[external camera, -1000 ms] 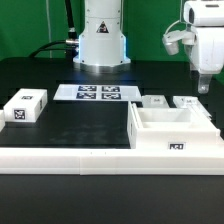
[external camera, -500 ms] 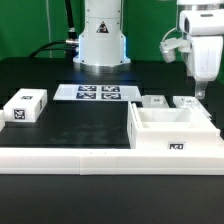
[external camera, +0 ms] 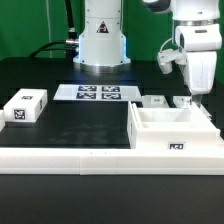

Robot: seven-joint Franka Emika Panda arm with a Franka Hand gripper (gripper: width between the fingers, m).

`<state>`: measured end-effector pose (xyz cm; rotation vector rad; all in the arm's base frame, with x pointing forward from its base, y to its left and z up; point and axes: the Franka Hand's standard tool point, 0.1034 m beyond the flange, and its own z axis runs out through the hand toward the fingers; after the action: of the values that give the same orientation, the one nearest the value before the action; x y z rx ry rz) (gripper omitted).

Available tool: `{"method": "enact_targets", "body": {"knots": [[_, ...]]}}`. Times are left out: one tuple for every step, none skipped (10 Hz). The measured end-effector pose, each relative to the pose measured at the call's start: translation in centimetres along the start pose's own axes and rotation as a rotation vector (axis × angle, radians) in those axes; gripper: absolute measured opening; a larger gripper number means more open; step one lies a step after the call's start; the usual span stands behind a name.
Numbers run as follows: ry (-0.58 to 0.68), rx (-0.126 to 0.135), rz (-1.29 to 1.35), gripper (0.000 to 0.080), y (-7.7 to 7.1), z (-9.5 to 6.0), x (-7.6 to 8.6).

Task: Assemble cabinet

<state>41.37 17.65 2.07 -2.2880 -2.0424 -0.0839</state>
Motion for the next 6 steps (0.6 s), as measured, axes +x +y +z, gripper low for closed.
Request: {"method": "enact_targets", "body": {"knots": [[-0.001, 0.003, 0.002, 0.0798, -0.07, 0.15, -0.09], [-0.001, 0.006, 0.003, 0.0702, -0.15, 0.26, -0.11], [-0.001, 0.006, 0.003, 0.052, -0.17, 0.28, -0.12], [-0.002, 0.009, 0.004, 0.0384, -0.24, 0.4, -0.2], [-0.003, 0.015, 0.006, 0.0202, -0.4, 0.64, -0.3], [-0.002, 0.015, 0.006, 0.0076, -0.41, 0.7, -0.3]]}}
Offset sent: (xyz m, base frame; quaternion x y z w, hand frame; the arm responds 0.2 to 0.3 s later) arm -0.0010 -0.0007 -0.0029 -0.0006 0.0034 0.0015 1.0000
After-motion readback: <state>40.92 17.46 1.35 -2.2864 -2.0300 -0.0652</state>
